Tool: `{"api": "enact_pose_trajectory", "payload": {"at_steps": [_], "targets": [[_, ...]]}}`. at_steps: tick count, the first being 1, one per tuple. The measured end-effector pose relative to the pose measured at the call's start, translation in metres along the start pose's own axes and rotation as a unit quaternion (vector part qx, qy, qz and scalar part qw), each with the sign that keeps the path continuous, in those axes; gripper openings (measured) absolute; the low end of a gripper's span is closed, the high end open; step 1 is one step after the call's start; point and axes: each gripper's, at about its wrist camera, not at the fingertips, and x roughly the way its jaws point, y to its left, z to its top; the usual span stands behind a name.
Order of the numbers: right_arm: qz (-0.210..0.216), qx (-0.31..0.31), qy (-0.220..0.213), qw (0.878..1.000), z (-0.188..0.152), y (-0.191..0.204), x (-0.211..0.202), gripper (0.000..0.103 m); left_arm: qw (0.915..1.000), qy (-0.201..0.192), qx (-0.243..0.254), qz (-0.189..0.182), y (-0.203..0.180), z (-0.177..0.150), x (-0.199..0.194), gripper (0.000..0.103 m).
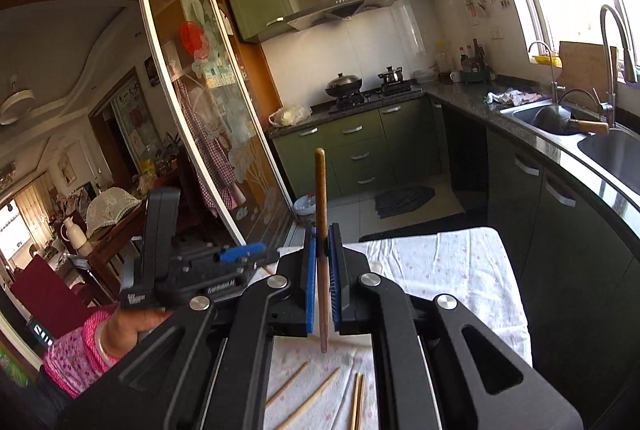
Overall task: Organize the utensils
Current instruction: 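Drop the chopstick into the caddy with the left gripper while the right carries another, then lower the left gripper onto another wooden chopstick and close on it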
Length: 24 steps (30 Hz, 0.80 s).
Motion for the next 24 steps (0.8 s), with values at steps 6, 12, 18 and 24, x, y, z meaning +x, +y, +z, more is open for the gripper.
{"api": "enact_pose_trajectory", "payload": {"at_steps": [6,12,18,24], "targets": [[-0.039,-0.001,-0.03,0.999,0.032,-0.004,0.043,0.007,0.9998,0.015,0.013,-0.007,0.0,-0.026,-0.024,0.04],[-0.055,0.017,0.029,0.998,0.017,-0.024,0.108,0.007,0.9986,0.048,0.015,-0.018,0.002,-0.061,-0.029,0.046],[-0.069,-0.011,0.082,0.994,-0.018,-0.025,0.144,0.022,0.9954,0.091,0.002,-0.032,0.005,-0.09,-0.019,0.053],[-0.073,-0.012,0.046,0.996,-0.035,-0.019,0.099,0.035,0.9873,0.154,-0.005,-0.039,-0.001,-0.121,0.012,0.054]]}}
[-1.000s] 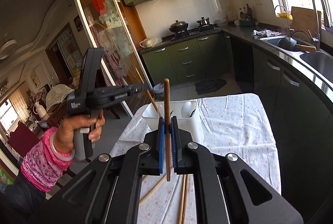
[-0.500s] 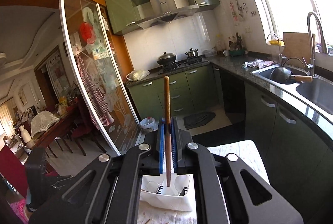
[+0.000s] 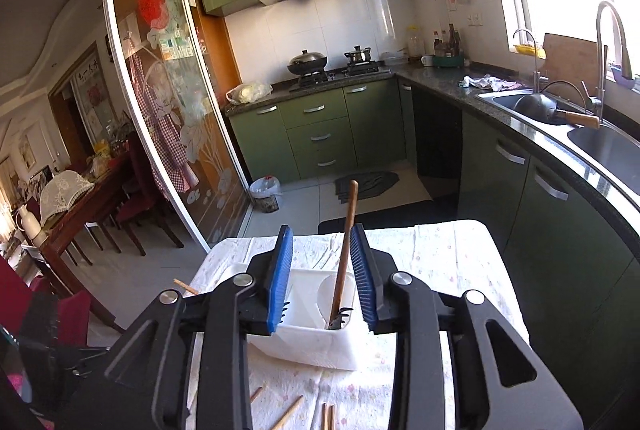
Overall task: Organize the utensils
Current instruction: 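Lower the left gripper onto another wooden chopstick and close on it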
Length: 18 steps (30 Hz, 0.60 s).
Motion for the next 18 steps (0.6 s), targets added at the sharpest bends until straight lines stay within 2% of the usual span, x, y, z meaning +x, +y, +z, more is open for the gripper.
{"api": "enact_pose_trajectory", "payload": {"at_steps": [5,8,12,14,18], "targets": [[0.012,-0.005,-0.001,1.0,-0.027,-0.006,-0.052,0.037,0.9967,0.08,-0.005,0.012,-0.002,-0.011,0.054,0.053],[0.016,-0.006,0.008,1.0,-0.047,-0.014,-0.075,0.037,0.9929,0.115,-0.007,0.029,-0.001,-0.015,0.082,0.045],[0.013,0.005,0.02,1.0,-0.074,-0.03,-0.1,0.038,0.9887,0.144,-0.017,0.04,0.002,-0.02,0.104,0.04],[0.008,0.013,0.023,1.0,-0.082,-0.04,-0.107,0.038,0.9887,0.142,-0.011,0.046,-0.001,-0.02,0.104,0.038],[0.009,0.032,0.027,0.999,-0.087,-0.057,-0.116,0.039,0.9873,0.148,0.001,0.059,-0.008,-0.02,0.105,0.019]]}}
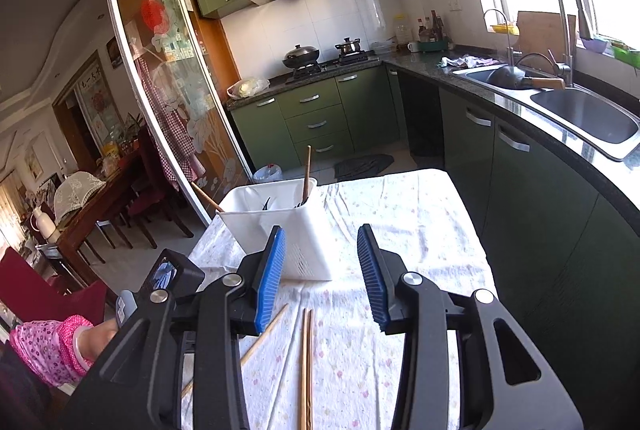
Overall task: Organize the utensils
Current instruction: 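Lower the left gripper onto another wooden chopstick and close on it, then lift the chopstick with the left gripper while the right gripper grasps a chopstick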
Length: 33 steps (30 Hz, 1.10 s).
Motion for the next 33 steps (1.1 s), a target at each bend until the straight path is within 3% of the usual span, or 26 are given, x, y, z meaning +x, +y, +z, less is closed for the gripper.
{"api": "enact_pose_trajectory", "payload": {"at_steps": [5,10,14,19,22,27,33], "targets": [[0.014,0.008,0.006,1.0,0.003,-0.003,-0.003,0.039,0.9998,0.003,0.012,0.018,-0.01,0.0,0.0,0.007],[0.016,-0.008,0.022,1.0,0.001,0.009,0.003,0.039,0.9997,-0.006,0.013,0.022,-0.017,-0.003,0.001,0.005],[0.008,-0.038,0.091,0.995,-0.008,0.02,0.032,0.044,0.9994,-0.03,0.013,0.009,-0.012,-0.01,-0.019,0.005],[0.014,-0.062,0.187,0.98,-0.044,0.029,0.089,0.044,0.9961,-0.087,0.015,0.001,-0.006,-0.018,-0.062,0.005],[0.017,-0.074,0.241,0.968,-0.066,0.034,0.125,0.033,0.9927,-0.119,0.021,-0.003,-0.001,-0.021,-0.088,0.005],[-0.019,-0.088,0.293,0.952,-0.092,0.032,0.175,0.026,0.9874,-0.156,0.023,-0.012,0.003,-0.028,-0.12,0.005],[-0.043,-0.087,0.319,0.943,-0.103,0.024,0.208,0.023,0.9826,-0.184,0.02,-0.021,0.01,-0.037,-0.143,0.005]]}}
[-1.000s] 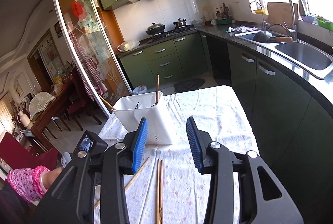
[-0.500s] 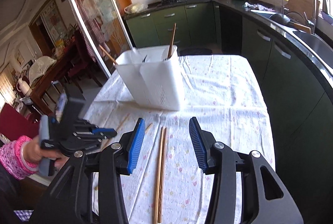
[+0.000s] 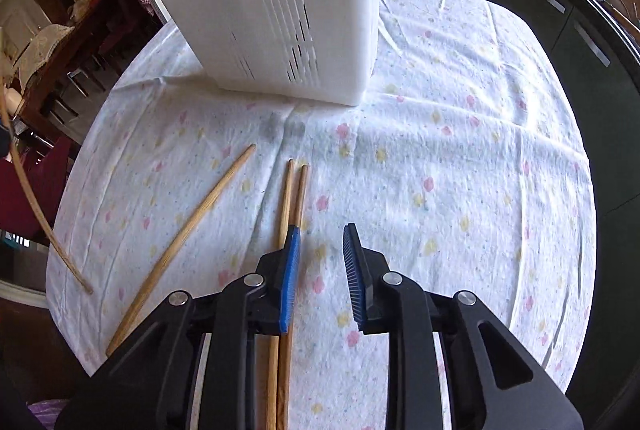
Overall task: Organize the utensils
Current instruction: 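Lift the chopstick with the left gripper while the right gripper grasps a chopstick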
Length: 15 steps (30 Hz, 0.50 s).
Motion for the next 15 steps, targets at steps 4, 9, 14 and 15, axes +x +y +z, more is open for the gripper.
{"api": "enact_pose_trajectory", "payload": {"at_steps": [4,9,14,15], "targets": [[0.001,-0.004,0.005,1.0,0.004,0.003,0.005,0.023,1.0,-0.008,-0.001,-0.003,0.001,-0.002,-0.009,0.005],[-0.018,-0.025,0.014,0.999,0.006,0.019,0.009,0.023,0.9999,-0.012,-0.003,-0.007,0.004,-0.004,-0.01,0.005],[-0.051,-0.053,0.022,0.997,0.009,0.037,0.016,0.022,0.9998,-0.014,-0.005,-0.009,0.006,-0.005,-0.01,0.005],[-0.051,-0.06,0.033,0.996,0.008,0.042,0.02,0.022,0.9998,-0.015,-0.005,-0.01,0.005,-0.005,-0.011,0.005]]}}
